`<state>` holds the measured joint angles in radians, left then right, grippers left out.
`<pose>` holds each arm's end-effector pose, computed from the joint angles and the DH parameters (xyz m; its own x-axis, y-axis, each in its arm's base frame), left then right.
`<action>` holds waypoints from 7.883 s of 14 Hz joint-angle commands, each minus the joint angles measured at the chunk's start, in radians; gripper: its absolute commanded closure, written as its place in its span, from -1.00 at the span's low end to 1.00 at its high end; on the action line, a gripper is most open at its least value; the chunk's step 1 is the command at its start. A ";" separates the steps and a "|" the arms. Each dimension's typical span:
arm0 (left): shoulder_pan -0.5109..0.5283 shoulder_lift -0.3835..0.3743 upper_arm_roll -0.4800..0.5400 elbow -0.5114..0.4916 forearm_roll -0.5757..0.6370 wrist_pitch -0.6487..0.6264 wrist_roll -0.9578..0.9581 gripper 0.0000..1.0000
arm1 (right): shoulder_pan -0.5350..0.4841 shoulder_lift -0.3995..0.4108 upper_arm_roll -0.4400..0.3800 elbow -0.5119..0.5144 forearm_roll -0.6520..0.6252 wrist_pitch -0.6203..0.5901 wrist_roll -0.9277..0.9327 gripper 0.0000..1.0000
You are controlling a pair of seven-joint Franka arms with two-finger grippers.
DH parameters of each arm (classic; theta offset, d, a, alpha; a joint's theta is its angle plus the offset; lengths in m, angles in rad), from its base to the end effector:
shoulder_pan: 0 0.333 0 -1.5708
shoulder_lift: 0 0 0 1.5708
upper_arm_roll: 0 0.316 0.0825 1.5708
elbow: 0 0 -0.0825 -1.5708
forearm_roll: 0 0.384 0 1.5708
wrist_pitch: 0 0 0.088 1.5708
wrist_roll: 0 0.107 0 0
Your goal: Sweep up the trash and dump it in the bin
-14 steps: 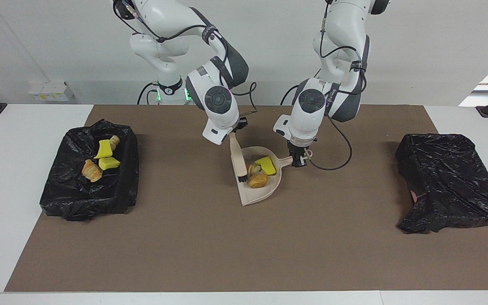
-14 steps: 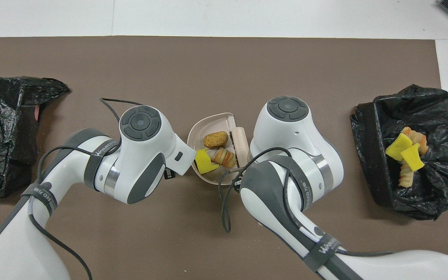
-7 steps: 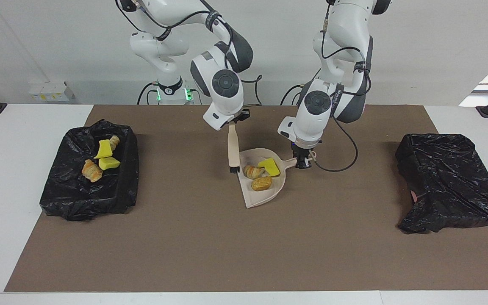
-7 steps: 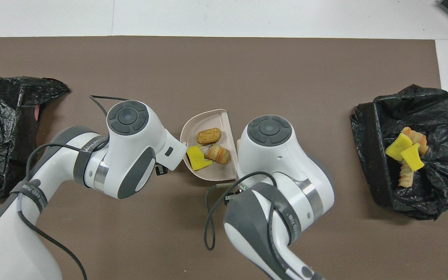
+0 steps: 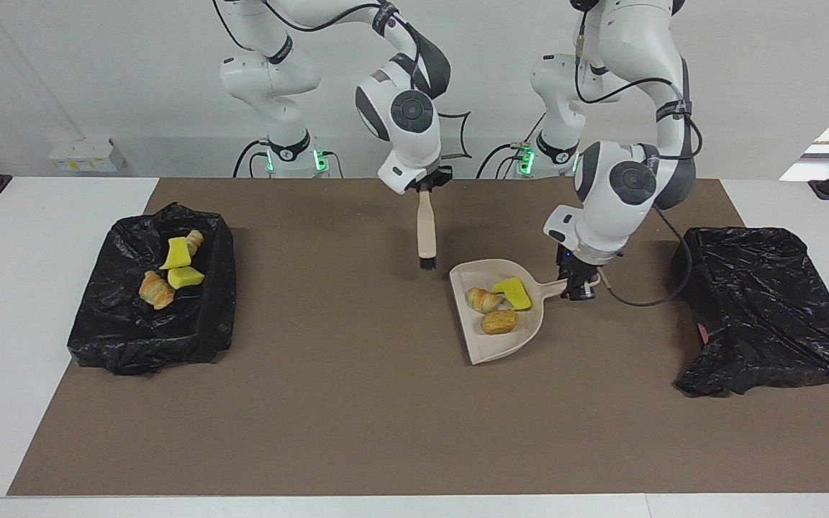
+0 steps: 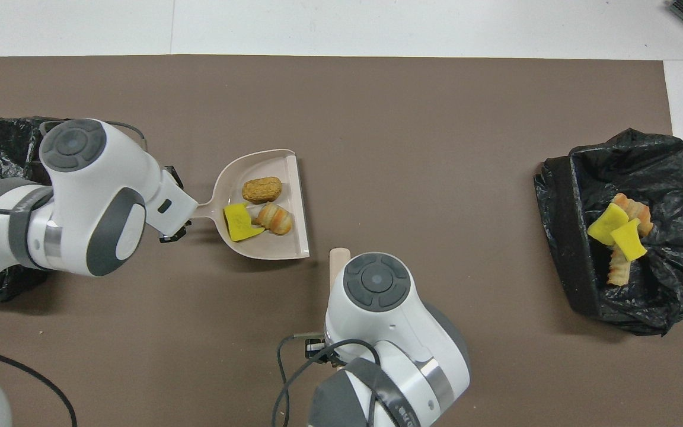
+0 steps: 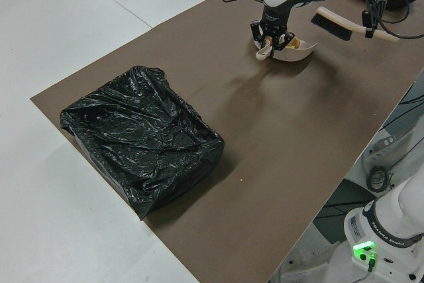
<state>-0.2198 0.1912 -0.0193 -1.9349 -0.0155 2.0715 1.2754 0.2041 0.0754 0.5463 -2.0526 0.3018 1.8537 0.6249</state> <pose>0.5759 -0.1408 0.3836 0.0643 -0.9979 0.0002 -0.9963 -0.0642 0.0571 0.3757 0.3781 0.3917 0.9194 0.0207 -0.3927 -0.0099 -0.9971 -0.0758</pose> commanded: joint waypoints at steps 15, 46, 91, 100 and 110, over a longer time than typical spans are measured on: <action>0.598 -0.018 -0.005 0.255 -0.011 -0.274 0.827 1.00 | 0.098 -0.025 -0.003 -0.199 0.030 0.170 0.035 0.24; 0.553 -0.110 0.004 0.274 1.016 -0.079 0.225 1.00 | -0.138 -0.078 -0.374 0.425 -0.210 -0.110 -0.225 -1.00; 0.019 -0.202 -0.005 0.073 0.195 -0.389 -0.965 1.00 | -0.170 -0.124 -0.503 0.539 -0.323 -0.423 -0.424 -1.00; -0.396 -0.044 -0.005 0.071 0.011 -0.122 -1.600 1.00 | -0.170 -0.124 -0.503 0.539 -0.323 -0.423 -0.424 -1.00; -0.464 0.053 -0.007 0.042 -0.182 0.119 -1.808 1.00 | -0.170 -0.124 -0.503 0.539 -0.323 -0.423 -0.424 -1.00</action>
<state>-0.6682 0.2507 -0.0409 -1.8661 -0.1788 2.1460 -0.5190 0.0453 -0.0431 0.0421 -1.5076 -0.0289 1.4431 0.2255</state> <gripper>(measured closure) 0.678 0.000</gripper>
